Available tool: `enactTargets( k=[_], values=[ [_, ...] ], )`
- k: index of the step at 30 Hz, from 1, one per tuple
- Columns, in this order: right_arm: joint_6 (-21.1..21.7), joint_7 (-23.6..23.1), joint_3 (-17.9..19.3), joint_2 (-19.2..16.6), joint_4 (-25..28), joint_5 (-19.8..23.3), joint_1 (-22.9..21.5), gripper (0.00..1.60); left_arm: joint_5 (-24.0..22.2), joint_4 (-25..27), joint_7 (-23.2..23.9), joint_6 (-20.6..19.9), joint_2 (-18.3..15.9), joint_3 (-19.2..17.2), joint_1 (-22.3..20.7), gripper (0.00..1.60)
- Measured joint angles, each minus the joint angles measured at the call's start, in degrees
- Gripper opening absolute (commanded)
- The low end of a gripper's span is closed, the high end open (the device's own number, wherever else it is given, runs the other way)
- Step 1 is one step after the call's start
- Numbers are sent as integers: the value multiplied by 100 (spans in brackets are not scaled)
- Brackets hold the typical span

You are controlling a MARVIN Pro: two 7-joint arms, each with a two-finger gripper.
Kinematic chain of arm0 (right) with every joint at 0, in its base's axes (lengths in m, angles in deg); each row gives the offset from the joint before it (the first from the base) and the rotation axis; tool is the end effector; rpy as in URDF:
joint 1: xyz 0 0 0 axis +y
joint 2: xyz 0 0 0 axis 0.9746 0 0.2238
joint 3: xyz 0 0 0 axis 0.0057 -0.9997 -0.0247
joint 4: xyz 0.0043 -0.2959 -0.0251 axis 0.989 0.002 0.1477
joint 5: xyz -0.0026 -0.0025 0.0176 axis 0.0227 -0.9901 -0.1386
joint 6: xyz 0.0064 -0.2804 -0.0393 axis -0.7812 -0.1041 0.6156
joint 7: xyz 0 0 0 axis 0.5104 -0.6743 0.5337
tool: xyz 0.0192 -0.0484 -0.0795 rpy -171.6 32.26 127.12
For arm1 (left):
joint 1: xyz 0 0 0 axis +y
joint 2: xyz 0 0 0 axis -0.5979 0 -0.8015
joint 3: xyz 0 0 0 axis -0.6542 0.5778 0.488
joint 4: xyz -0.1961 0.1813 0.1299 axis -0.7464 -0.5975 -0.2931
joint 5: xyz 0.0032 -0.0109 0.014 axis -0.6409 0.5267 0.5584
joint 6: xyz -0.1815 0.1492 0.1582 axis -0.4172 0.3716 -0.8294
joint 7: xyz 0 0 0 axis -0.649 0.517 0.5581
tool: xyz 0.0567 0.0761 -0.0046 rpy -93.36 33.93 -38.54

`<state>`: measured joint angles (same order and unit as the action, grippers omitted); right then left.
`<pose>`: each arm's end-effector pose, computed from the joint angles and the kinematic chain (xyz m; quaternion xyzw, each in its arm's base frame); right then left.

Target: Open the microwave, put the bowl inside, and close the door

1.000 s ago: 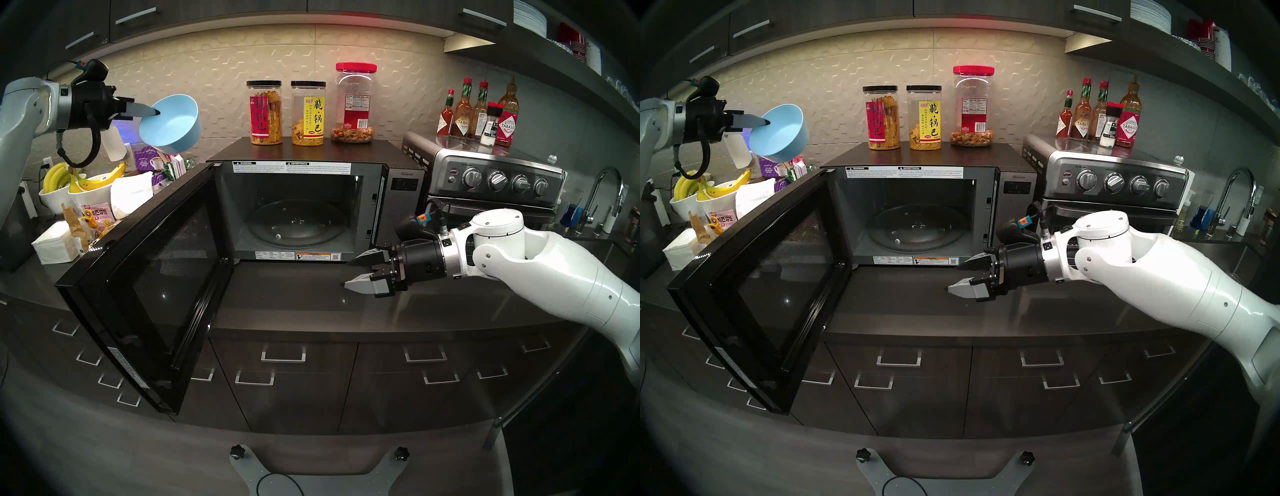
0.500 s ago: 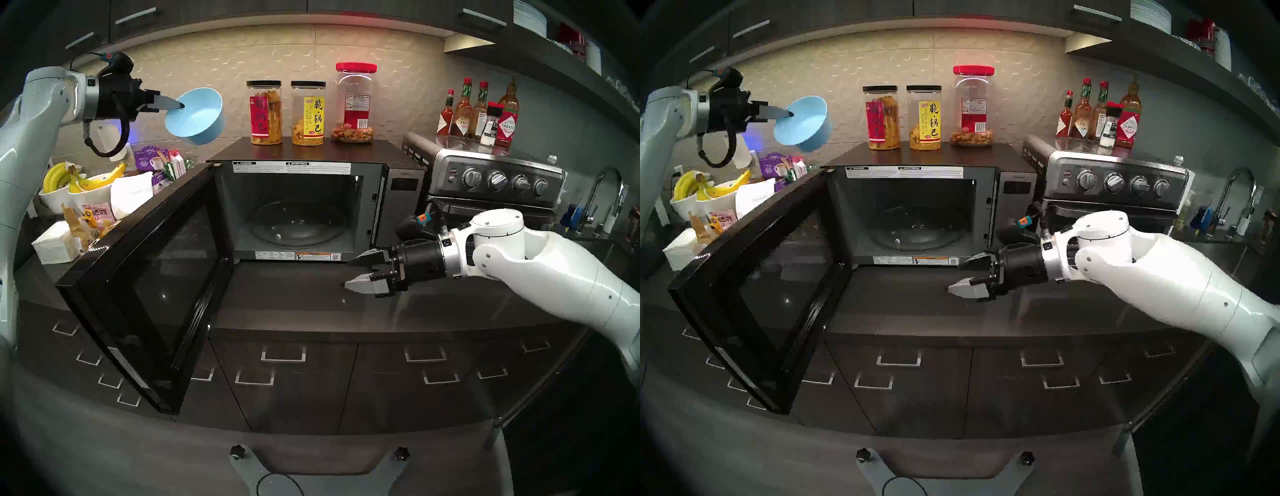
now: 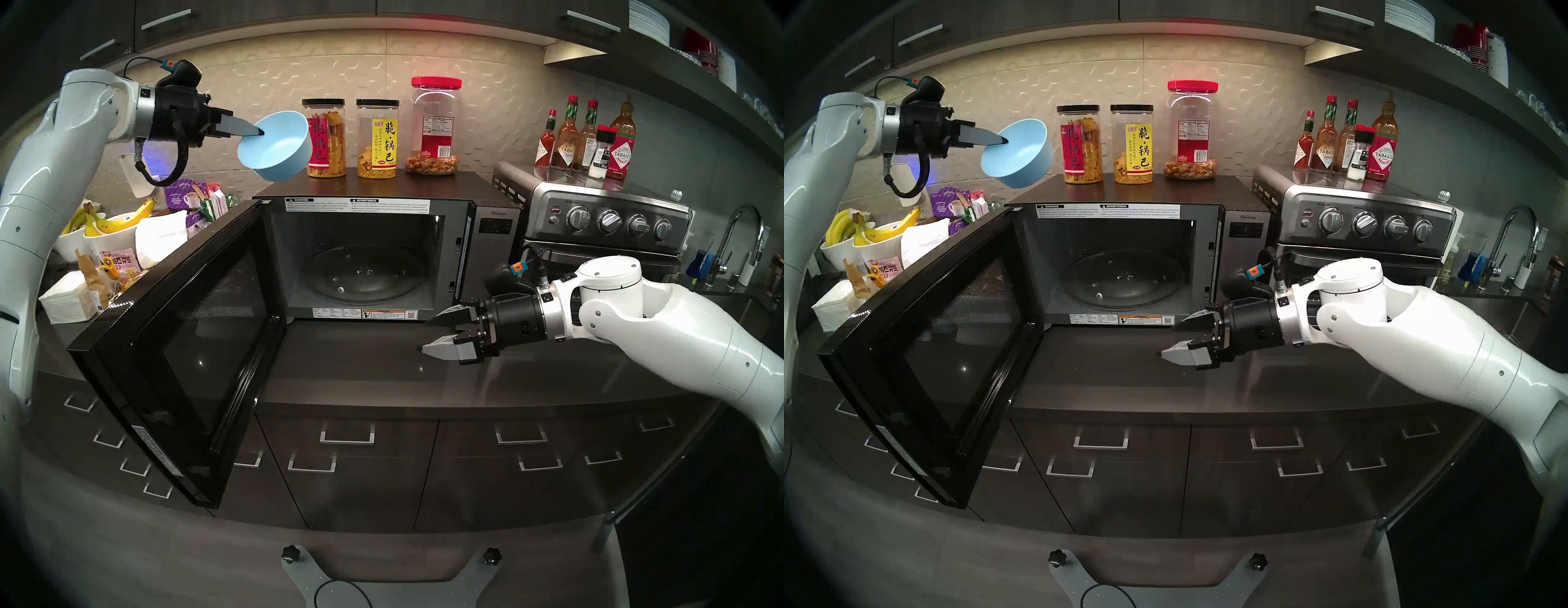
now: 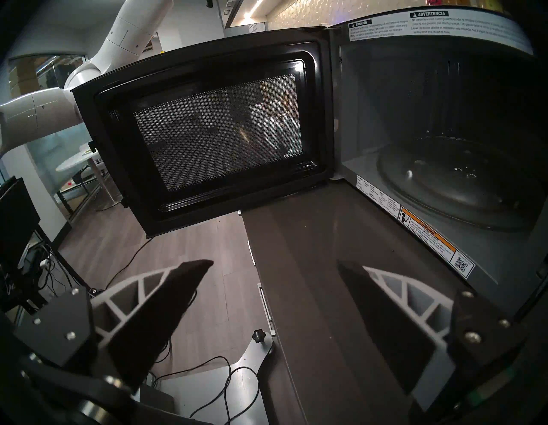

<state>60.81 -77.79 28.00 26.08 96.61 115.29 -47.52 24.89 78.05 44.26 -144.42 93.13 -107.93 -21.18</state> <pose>0.3882 -0.0095 -0.1102 -0.6896 -0.4715 -0.4005 0.3765 0.4739 0.1621 0.1165 0.7518 -0.2794 0.5491 0.2350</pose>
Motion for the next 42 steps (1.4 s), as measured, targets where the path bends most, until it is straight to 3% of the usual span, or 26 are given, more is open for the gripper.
enactTargets(
  k=[8, 25, 42],
  values=[
    [0, 0, 0, 0, 0, 1, 0, 160, -244, 193, 23, 0, -119, 768, -386, 0],
    [0, 0, 0, 0, 0, 1, 0, 160, -1109, 654, 23, 0, -385, 1695, -938, 0],
    [0, 7, 1, 0, 0, 2, 0, 160, -2086, 910, 22, 0, -336, 2872, -1520, 0]
  ],
)
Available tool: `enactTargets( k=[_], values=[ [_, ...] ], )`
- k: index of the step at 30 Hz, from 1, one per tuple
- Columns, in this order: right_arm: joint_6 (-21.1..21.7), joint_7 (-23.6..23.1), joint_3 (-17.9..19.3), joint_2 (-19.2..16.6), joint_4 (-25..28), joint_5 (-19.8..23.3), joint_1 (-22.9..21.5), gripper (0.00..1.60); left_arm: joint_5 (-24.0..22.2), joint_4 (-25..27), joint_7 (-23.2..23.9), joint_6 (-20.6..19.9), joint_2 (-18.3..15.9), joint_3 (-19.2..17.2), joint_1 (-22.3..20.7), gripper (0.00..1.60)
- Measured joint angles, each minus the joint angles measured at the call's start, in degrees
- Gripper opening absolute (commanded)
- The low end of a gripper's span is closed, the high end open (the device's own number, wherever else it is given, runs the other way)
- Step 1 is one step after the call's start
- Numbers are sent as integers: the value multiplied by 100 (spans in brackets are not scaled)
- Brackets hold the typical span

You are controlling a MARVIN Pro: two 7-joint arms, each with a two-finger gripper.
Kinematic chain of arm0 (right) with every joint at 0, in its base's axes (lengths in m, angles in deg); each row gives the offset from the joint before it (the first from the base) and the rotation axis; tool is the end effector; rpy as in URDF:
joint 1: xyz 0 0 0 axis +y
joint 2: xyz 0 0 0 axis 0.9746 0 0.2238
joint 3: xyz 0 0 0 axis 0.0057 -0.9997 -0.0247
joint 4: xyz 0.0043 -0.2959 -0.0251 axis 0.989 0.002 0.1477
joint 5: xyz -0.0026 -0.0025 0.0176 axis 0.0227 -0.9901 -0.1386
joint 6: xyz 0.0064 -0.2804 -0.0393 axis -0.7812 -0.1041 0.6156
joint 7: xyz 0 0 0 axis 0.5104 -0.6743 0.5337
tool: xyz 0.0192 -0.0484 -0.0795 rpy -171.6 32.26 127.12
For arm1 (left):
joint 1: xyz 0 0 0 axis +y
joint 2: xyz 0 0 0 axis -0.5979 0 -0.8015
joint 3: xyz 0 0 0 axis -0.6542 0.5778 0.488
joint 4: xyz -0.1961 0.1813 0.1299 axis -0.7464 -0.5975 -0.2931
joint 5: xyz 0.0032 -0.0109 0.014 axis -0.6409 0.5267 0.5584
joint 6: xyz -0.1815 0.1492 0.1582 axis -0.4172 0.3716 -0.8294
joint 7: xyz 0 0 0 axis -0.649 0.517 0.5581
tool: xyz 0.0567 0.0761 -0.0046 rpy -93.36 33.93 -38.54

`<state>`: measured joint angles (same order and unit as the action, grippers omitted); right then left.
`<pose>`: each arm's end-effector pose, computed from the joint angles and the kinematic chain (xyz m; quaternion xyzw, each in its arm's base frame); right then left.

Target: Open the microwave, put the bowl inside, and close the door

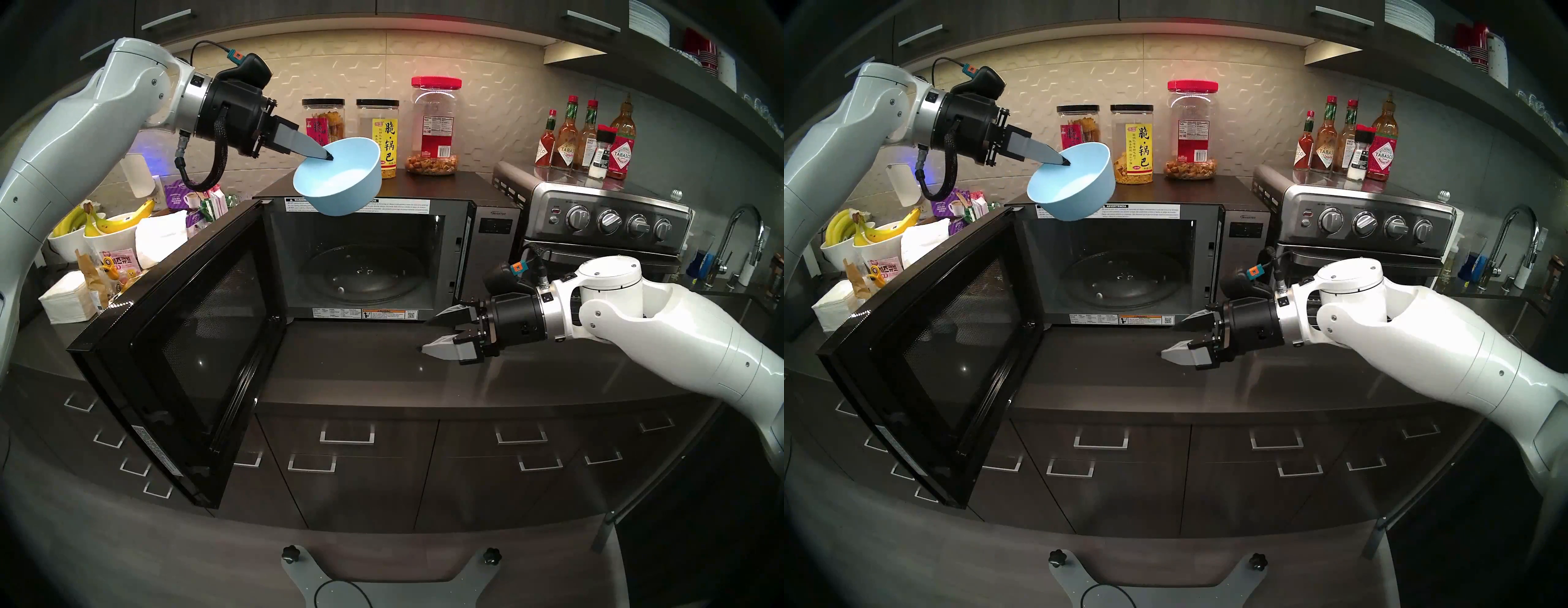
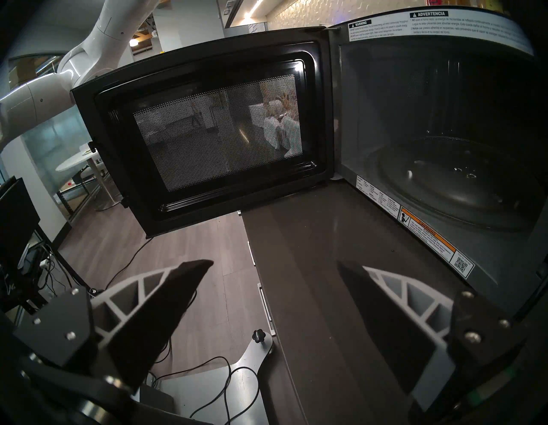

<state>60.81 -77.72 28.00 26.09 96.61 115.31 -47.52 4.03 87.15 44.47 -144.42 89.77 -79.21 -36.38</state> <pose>0.3883 -0.0094 -0.1102 -0.6898 -0.4712 -0.4008 0.3763 0.4466 0.0685 0.1133 0.7452 -0.4066 0.4314 0.3054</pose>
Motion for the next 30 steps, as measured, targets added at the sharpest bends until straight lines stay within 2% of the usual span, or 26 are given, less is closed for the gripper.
enactTargets(
  k=[10, 22, 30],
  values=[
    [0, 4, 0, 0, 0, 0, 0, 160, -519, 165, -21, 0, 21, 547, -299, 0],
    [0, 9, 1, 0, 0, 2, 0, 160, -1248, 384, -75, 0, -51, 1589, -785, 0],
    [0, 11, 1, 0, 0, 2, 0, 160, -1699, 541, -331, 0, -57, 2150, -1049, 0]
  ],
)
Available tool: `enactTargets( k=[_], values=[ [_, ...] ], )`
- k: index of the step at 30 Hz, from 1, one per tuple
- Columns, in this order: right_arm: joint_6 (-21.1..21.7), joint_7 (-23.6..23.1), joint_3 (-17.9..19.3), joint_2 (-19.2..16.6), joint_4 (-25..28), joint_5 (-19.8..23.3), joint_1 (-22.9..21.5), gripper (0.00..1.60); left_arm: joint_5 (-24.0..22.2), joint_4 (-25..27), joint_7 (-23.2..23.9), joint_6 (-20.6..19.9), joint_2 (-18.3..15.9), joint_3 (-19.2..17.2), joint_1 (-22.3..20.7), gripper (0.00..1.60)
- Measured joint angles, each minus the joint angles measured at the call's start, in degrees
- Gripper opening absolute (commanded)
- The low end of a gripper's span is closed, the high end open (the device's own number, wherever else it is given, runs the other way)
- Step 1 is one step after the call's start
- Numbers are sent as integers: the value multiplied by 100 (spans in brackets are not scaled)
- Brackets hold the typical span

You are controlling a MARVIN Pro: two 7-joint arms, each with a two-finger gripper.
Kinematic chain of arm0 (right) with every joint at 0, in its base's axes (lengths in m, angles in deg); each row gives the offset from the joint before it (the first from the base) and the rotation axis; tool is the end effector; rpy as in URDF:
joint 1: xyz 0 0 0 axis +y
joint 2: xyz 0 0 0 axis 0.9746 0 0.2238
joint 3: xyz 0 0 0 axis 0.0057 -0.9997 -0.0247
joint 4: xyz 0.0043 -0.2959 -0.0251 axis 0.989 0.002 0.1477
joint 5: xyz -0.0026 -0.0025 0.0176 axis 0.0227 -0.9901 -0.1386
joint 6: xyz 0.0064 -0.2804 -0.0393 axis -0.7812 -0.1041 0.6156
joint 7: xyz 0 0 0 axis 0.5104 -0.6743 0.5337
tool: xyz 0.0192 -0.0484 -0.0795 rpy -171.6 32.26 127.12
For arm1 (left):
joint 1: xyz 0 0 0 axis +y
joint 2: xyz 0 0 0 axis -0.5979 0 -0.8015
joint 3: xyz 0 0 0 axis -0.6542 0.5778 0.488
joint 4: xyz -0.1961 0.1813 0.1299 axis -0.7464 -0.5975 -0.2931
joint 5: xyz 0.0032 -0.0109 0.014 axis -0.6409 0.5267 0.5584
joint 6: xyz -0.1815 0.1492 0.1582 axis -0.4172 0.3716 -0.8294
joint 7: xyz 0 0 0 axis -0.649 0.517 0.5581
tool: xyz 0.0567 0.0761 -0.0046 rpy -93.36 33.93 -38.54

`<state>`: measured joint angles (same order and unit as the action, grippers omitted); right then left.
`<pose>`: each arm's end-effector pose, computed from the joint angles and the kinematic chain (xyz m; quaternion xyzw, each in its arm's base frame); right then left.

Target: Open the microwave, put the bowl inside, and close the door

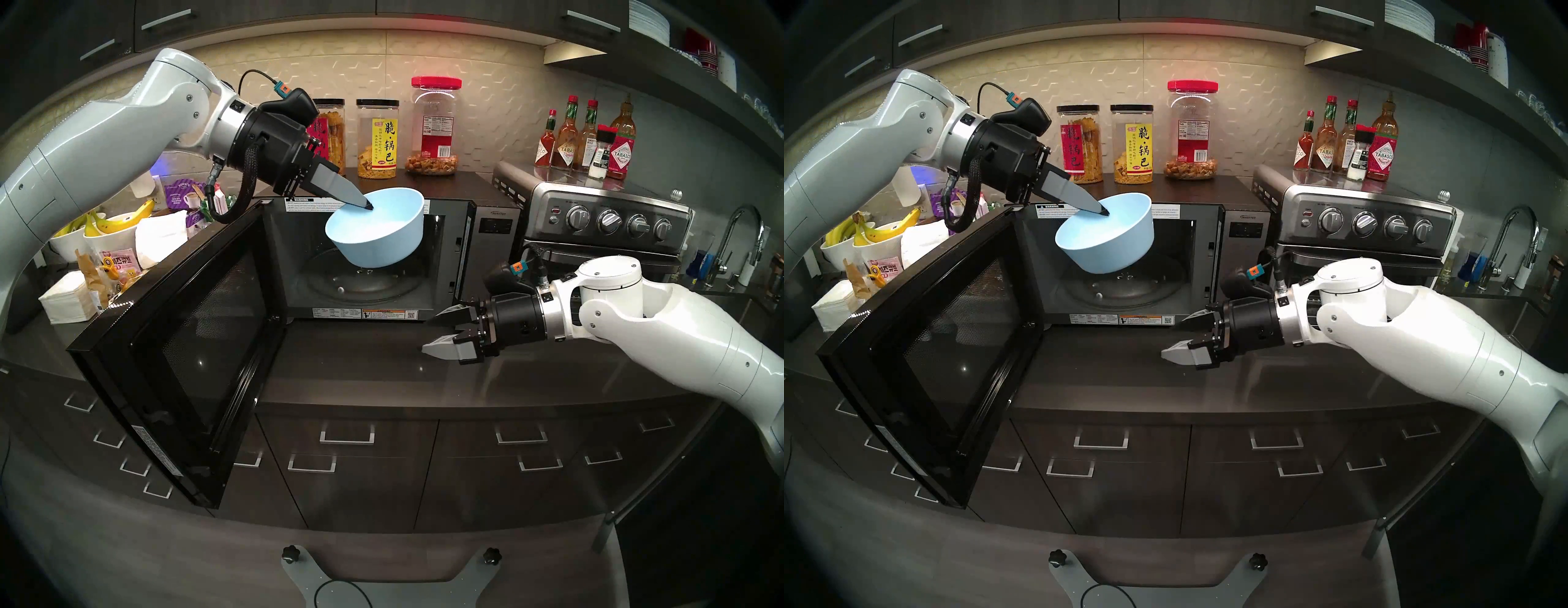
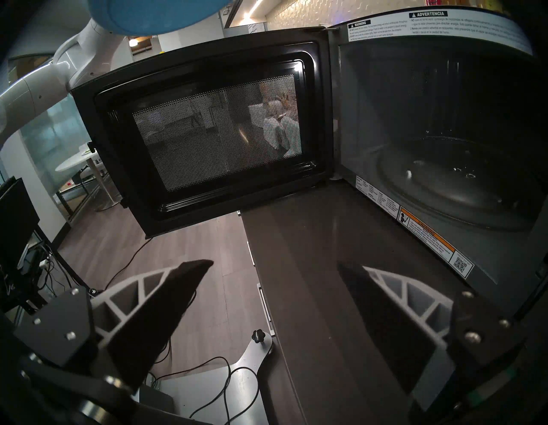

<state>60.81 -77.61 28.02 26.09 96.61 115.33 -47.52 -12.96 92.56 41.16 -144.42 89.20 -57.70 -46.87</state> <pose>0.3885 -0.0095 -0.1100 -0.6900 -0.4707 -0.4014 0.3757 0.4286 0.0236 0.0794 0.7636 -0.4281 0.3192 0.3629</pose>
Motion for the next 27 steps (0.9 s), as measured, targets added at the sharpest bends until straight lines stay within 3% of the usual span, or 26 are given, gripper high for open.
enactTargets(
  k=[14, 27],
  values=[
    [0, 2, 0, 0, 0, 1, 0, 160, -625, 129, -423, 0, 109, 591, -272, 0],
    [0, 2, 0, 0, 0, 1, 0, 160, -997, 47, -643, 0, 314, 758, -347, 0]
  ],
)
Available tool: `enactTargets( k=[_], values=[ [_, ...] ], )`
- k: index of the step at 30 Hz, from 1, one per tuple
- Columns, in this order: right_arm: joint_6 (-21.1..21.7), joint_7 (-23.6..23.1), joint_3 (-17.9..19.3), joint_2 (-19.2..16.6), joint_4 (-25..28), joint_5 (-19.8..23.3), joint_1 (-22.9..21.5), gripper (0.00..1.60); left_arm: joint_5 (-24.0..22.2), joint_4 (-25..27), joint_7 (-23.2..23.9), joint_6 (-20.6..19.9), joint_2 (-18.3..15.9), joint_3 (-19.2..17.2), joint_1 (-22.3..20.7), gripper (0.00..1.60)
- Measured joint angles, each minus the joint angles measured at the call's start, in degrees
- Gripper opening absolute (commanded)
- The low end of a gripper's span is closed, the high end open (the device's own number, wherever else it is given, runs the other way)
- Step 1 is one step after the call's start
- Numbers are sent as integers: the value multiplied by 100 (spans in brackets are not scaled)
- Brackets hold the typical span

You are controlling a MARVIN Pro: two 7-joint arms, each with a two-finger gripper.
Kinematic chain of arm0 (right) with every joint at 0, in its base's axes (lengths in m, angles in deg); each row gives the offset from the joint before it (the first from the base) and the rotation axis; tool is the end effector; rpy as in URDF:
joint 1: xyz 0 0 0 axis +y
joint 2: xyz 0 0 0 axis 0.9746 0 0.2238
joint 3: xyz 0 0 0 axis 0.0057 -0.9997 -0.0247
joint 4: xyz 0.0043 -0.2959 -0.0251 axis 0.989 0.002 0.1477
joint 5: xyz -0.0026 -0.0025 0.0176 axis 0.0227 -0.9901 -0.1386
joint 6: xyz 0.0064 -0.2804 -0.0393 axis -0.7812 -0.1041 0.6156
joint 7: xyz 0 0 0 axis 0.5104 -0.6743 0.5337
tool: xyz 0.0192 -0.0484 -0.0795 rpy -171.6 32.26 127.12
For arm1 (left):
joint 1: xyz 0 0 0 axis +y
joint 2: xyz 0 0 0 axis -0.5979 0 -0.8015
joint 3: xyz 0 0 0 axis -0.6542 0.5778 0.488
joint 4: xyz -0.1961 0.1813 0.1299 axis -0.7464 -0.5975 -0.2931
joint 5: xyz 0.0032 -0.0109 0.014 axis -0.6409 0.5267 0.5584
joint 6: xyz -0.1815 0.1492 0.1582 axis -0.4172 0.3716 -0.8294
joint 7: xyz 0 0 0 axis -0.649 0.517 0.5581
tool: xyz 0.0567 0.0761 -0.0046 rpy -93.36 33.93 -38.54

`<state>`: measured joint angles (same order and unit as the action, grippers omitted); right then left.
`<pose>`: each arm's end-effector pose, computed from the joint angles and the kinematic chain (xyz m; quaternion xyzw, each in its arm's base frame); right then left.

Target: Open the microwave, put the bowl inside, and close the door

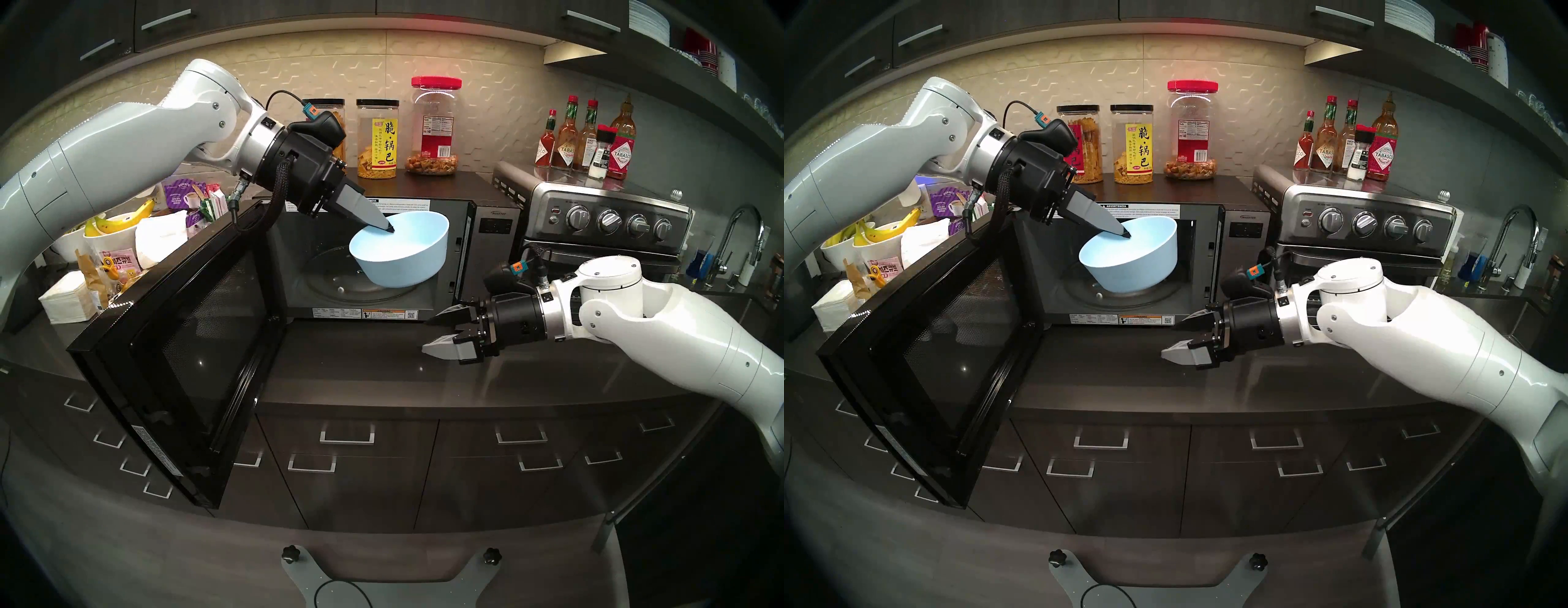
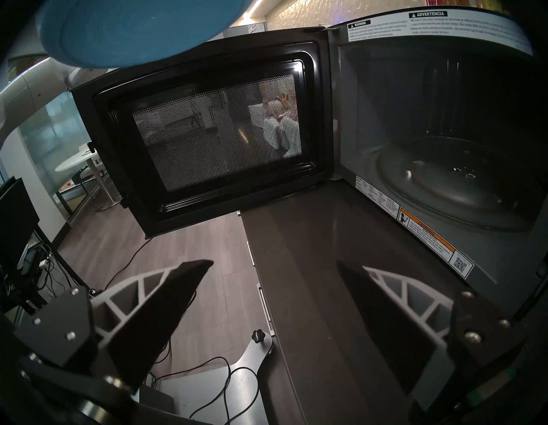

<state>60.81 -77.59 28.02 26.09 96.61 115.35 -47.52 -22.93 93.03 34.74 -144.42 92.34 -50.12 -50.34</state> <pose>0.3885 -0.0095 -0.1100 -0.6901 -0.4705 -0.4015 0.3757 0.4310 -0.0047 0.0658 0.7771 -0.4145 0.2802 0.3818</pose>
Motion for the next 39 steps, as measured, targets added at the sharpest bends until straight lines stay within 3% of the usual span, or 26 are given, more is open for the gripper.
enactTargets(
  k=[21, 39],
  values=[
    [0, 0, 0, 0, 0, 1, 0, 160, -207, -56, 58, 0, 243, 277, 66, 0],
    [0, 0, 0, 0, 0, 1, 0, 160, 133, -48, 171, 0, 93, 602, -2, 0]
  ],
)
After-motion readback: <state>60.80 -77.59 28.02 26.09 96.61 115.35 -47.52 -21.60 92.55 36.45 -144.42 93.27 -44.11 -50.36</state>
